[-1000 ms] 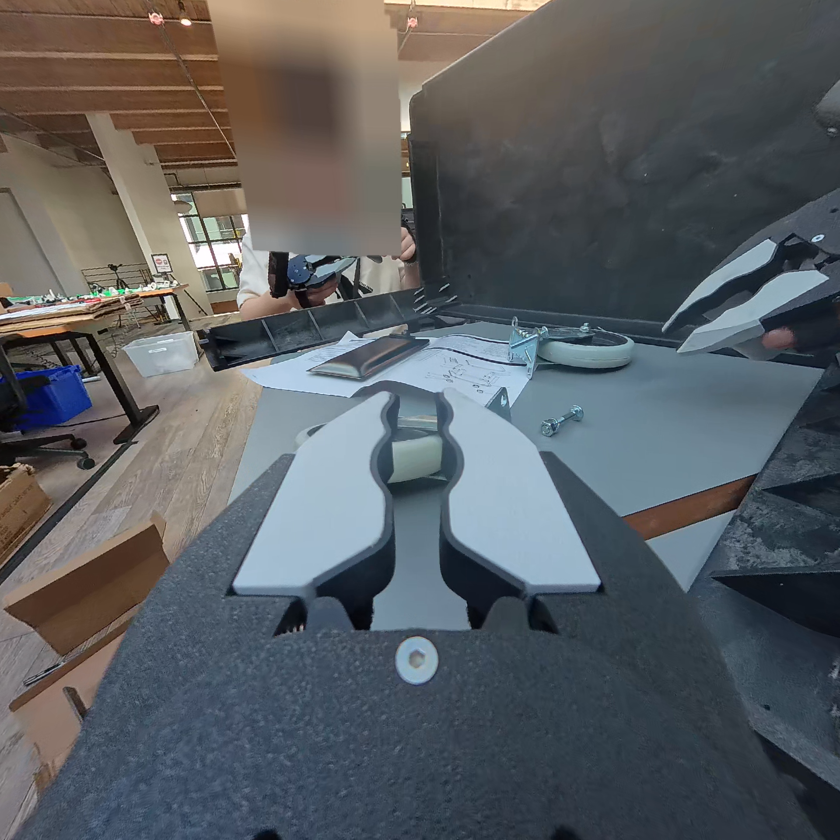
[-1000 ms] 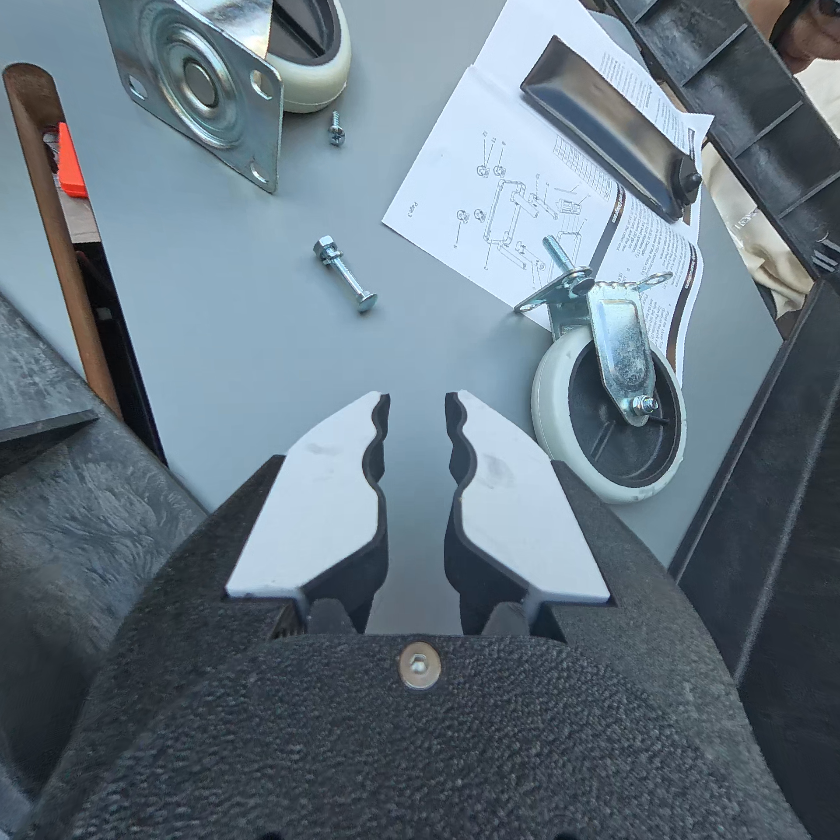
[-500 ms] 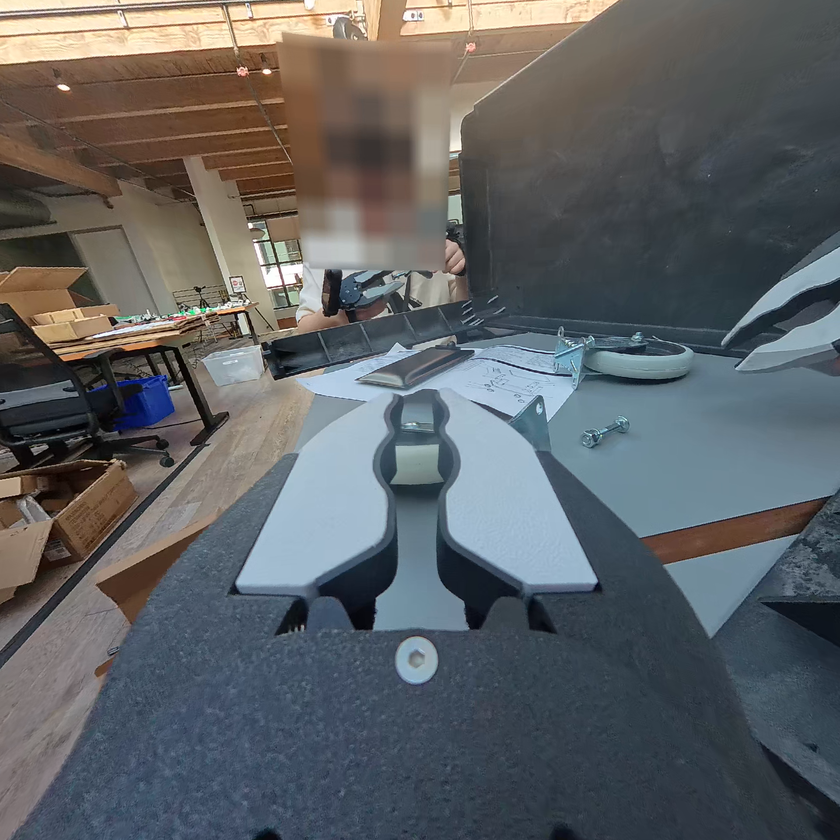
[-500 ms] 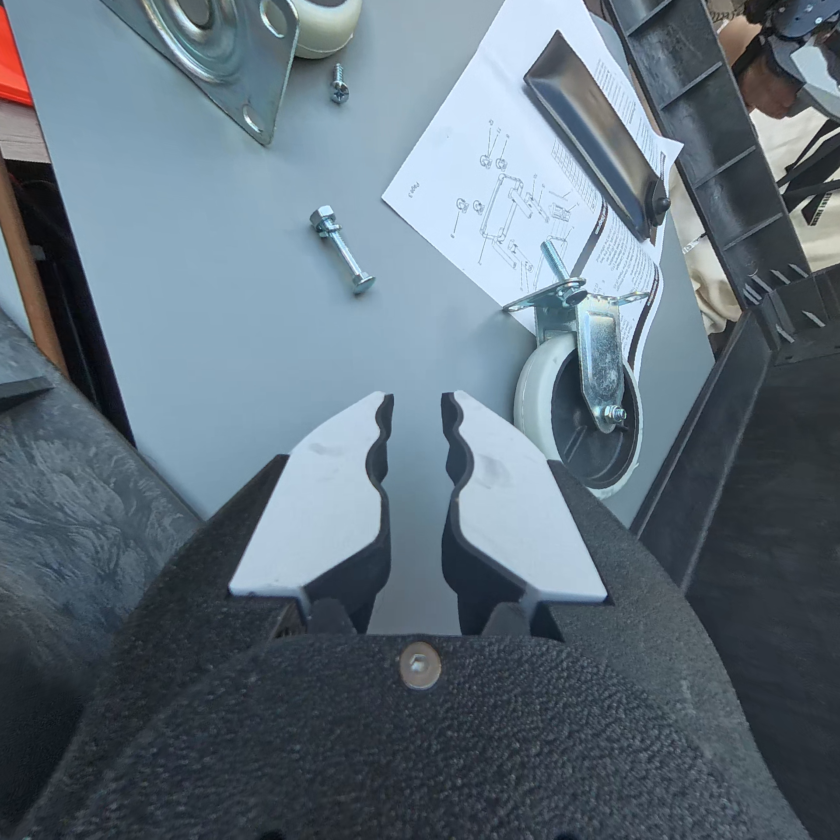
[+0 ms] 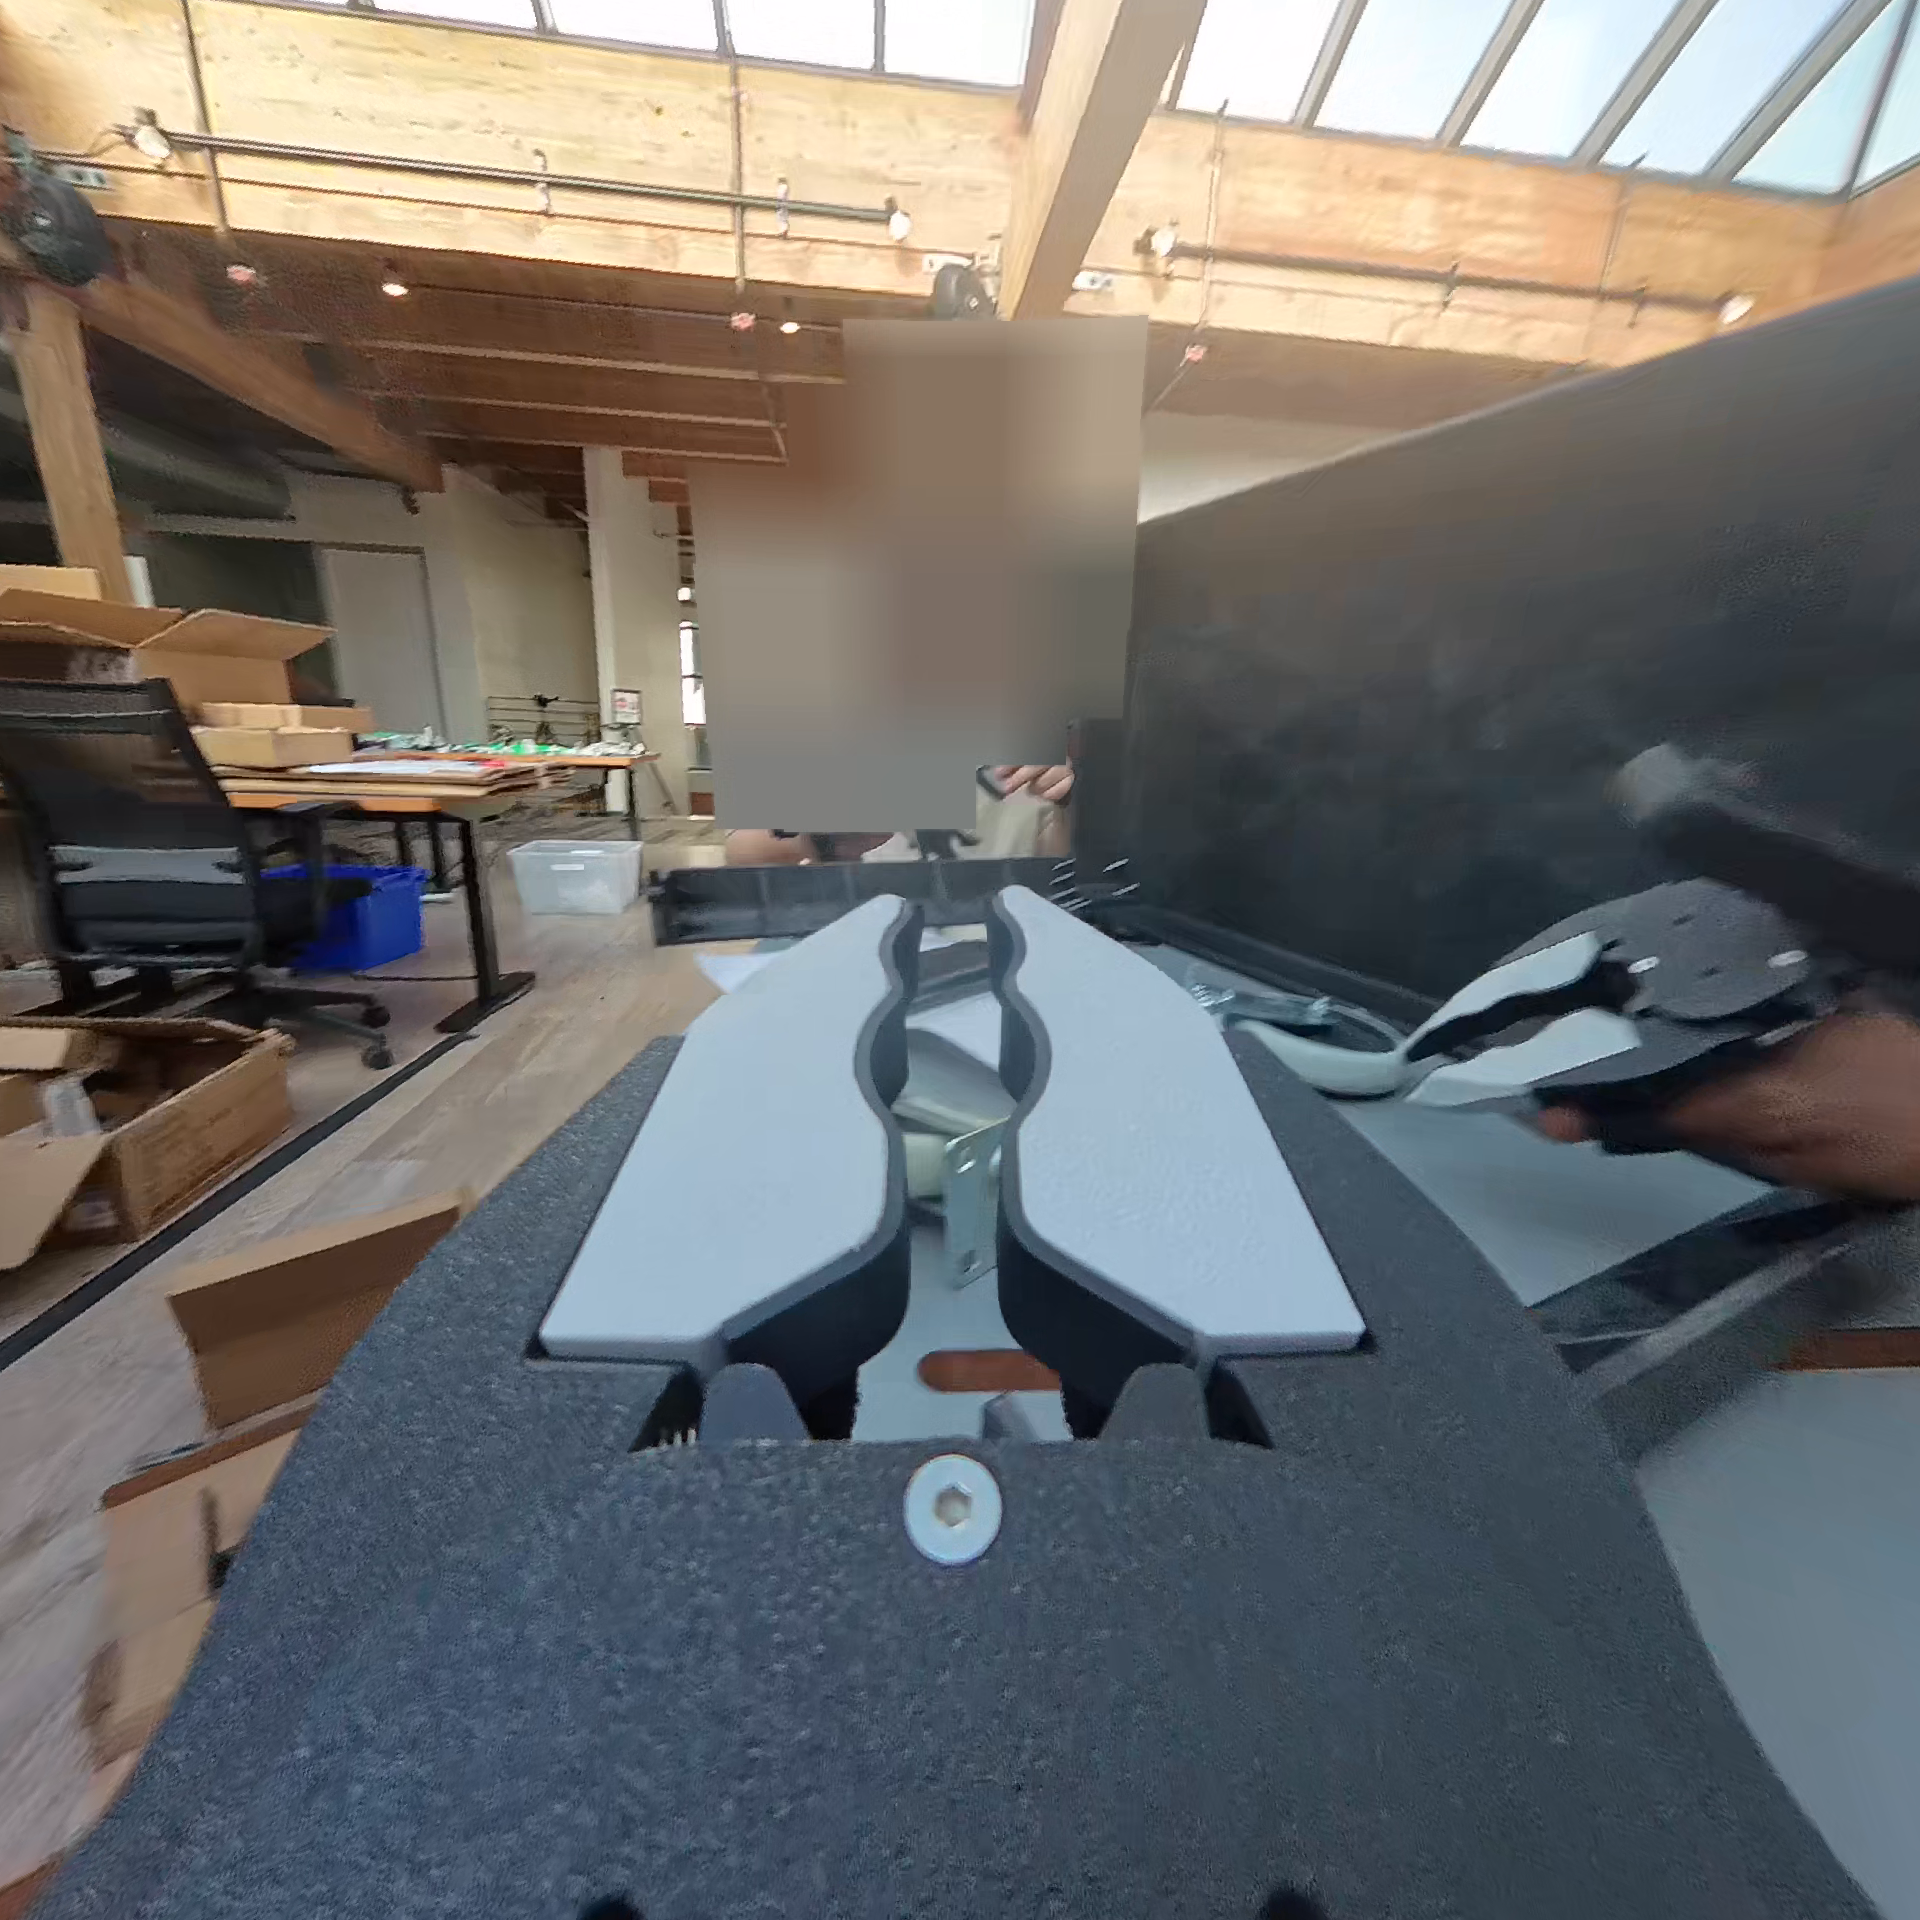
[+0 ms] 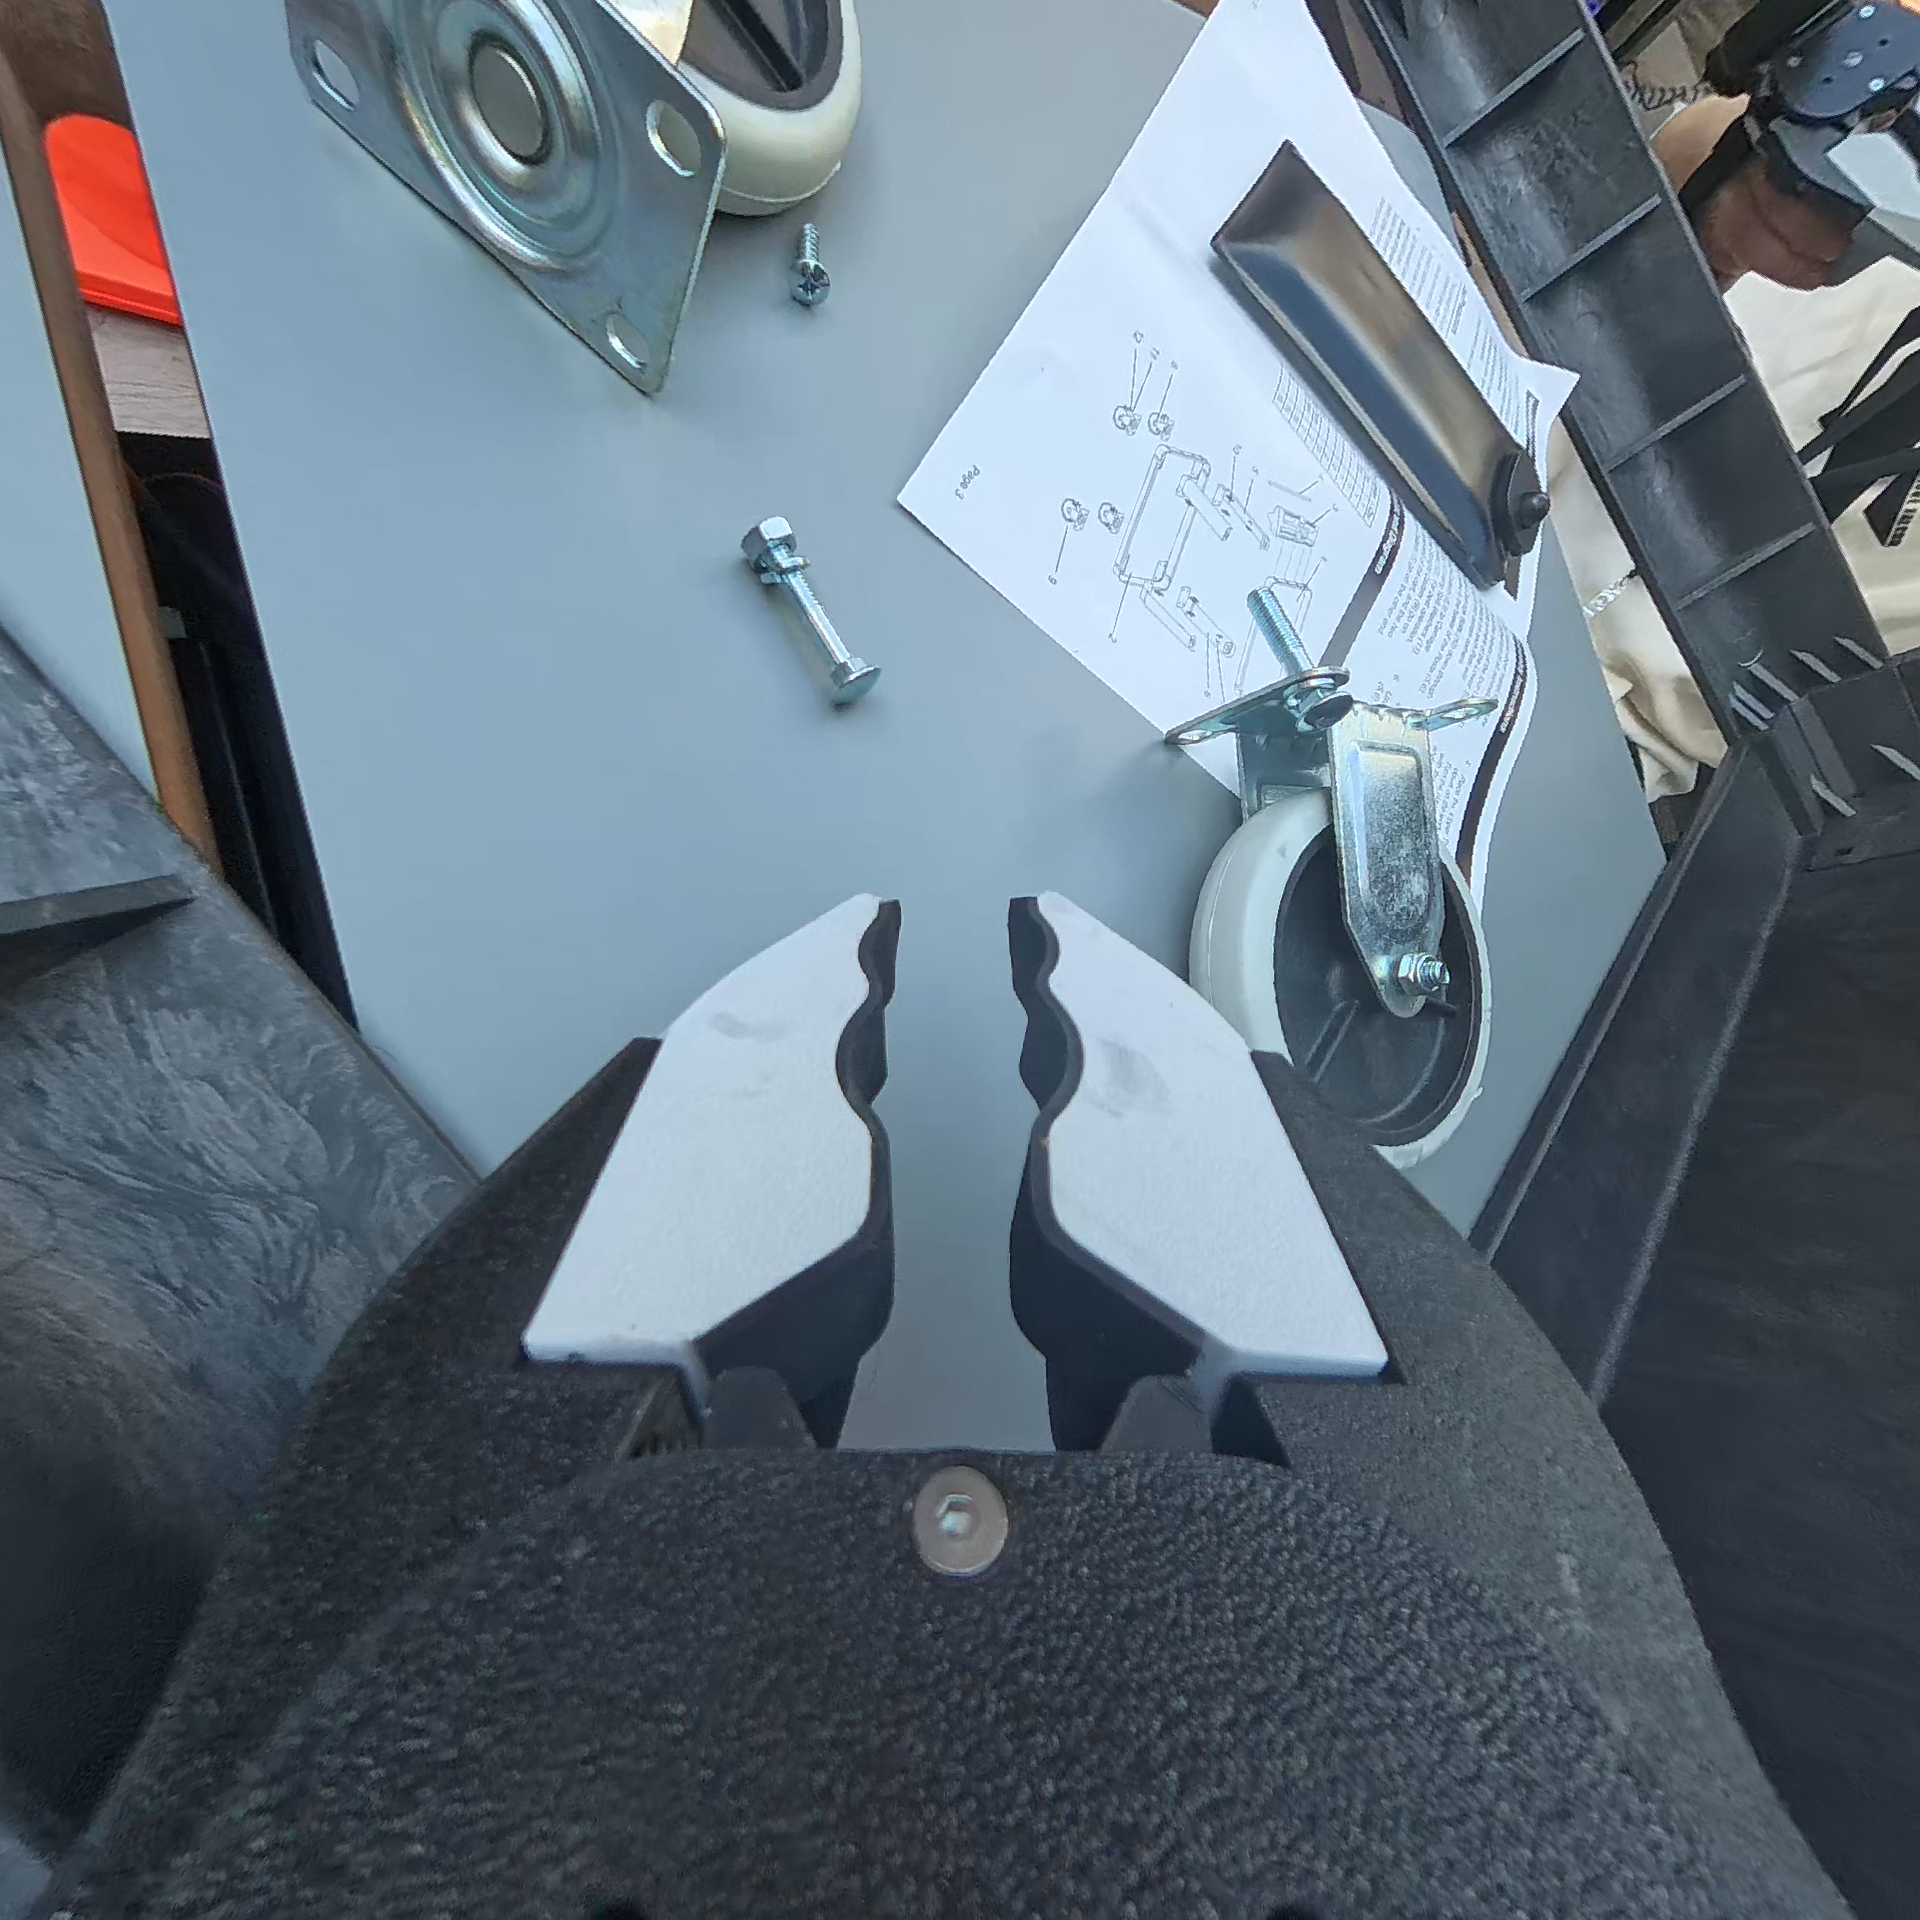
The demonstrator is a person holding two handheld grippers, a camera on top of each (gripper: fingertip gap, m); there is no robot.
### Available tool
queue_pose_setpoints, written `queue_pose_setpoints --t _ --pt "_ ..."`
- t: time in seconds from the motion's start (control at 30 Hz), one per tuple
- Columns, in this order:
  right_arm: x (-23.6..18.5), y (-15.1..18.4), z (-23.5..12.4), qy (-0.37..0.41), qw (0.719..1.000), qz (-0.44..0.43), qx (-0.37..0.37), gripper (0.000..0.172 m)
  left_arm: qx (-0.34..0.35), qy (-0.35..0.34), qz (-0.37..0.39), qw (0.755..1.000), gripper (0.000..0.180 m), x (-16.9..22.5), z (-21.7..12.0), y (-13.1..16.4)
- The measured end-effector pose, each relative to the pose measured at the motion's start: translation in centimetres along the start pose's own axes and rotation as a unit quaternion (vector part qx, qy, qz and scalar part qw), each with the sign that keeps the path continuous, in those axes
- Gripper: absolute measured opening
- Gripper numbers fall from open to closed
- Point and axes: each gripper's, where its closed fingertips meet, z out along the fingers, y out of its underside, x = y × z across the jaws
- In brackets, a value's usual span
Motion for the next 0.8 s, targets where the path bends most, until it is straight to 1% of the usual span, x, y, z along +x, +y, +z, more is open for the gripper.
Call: queue_pose_setpoints --t 0.03,0.07,0.1,0.13,0.17,0.2,0.23,0.27,0.3,0.4,0.43,0.47,0.53,0.57,0.6,0.63,0.7,0.73,0.77,0.8 --pt "-0.1 0.0 0.1 -0.002 1.000 0.000 -0.001 0.021 0.027 0.042 -0.030 0.998 0.014 2.8 -0.3 -3.1" --pt "-0.2 0.1 0.1 -0.004 1.000 -0.001 -0.004 0.021 0.067 0.097 -0.071 0.990 0.016 6.2 -0.6 -6.8" --pt "-0.2 0.1 0.2 -0.005 1.000 -0.002 -0.006 0.021 0.119 0.158 -0.116 0.973 0.017 9.7 -1.2 -11.0" --pt "-0.3 0.2 0.2 -0.006 1.000 -0.003 -0.009 0.021 0.178 0.222 -0.161 0.945 0.017 13.2 -2.0 -15.3" --pt "-0.3 0.3 0.3 -0.007 1.000 -0.005 -0.012 0.021 0.236 0.285 -0.204 0.907 0.019 16.4 -3.1 -19.3" --pt "-0.4 0.3 0.3 -0.007 1.000 -0.006 -0.014 0.021 0.286 0.343 -0.238 0.863 0.023 19.3 -4.2 -22.8" --pt "-0.4 0.4 0.3 -0.007 1.000 -0.008 -0.015 0.021 0.323 0.391 -0.261 0.821 0.028 21.9 -5.2 -25.5" --pt "-0.4 0.4 0.3 -0.007 1.000 -0.009 -0.015 0.021 0.348 0.428 -0.274 0.787 0.035 24.3 -5.8 -27.4" --pt "-0.4 0.4 0.3 -0.007 1.000 -0.010 -0.016 0.021 0.363 0.458 -0.284 0.760 0.042 26.6 -6.1 -28.6" --pt "-0.5 0.4 0.2 -0.009 1.000 -0.009 -0.013 0.021 0.394 0.525 -0.328 0.680 0.056 31.6 -6.5 -30.0" --pt "-0.4 0.3 0.2 -0.011 1.000 -0.007 -0.011 0.021 0.397 0.537 -0.345 0.659 0.058 32.6 -6.4 -30.0" --pt "-0.4 0.3 0.2 -0.013 1.000 -0.004 -0.009 0.021 0.397 0.546 -0.359 0.644 0.060 33.4 -6.3 -29.8" --pt "-0.4 0.2 0.2 -0.017 1.000 0.003 -0.005 0.021 0.396 0.545 -0.390 0.628 0.061 33.9 -5.6 -28.9" --pt "-0.4 0.1 0.1 -0.020 1.000 0.006 -0.002 0.021 0.393 0.548 -0.409 0.615 0.060 34.0 -5.5 -28.5" --pt "-0.4 0.1 0.1 -0.022 1.000 0.009 0.001 0.021 0.387 0.554 -0.419 0.606 0.060 34.3 -5.4 -28.1" --pt "-0.4 0.0 0.0 -0.025 1.000 0.012 0.004 0.021 0.380 0.560 -0.418 0.606 0.060 34.8 -5.4 -27.7" --pt "-0.4 -0.1 0.0 -0.029 0.999 0.017 0.008 0.021 0.387 0.555 -0.396 0.621 0.060 35.5 -5.4 -27.2" --pt "-0.4 -0.1 0.0 -0.031 0.999 0.019 0.009 0.021 0.397 0.538 -0.395 0.630 0.060 35.3 -5.0 -27.2" --pt "-0.4 -0.1 0.0 -0.032 0.999 0.020 0.010 0.021 0.406 0.525 -0.402 0.631 0.060 35.0 -4.8 -27.4" --pt "-0.4 -0.1 0.0 -0.033 0.999 0.020 0.010 0.021 0.411 0.527 -0.405 0.625 0.060 34.9 -4.9 -27.5"
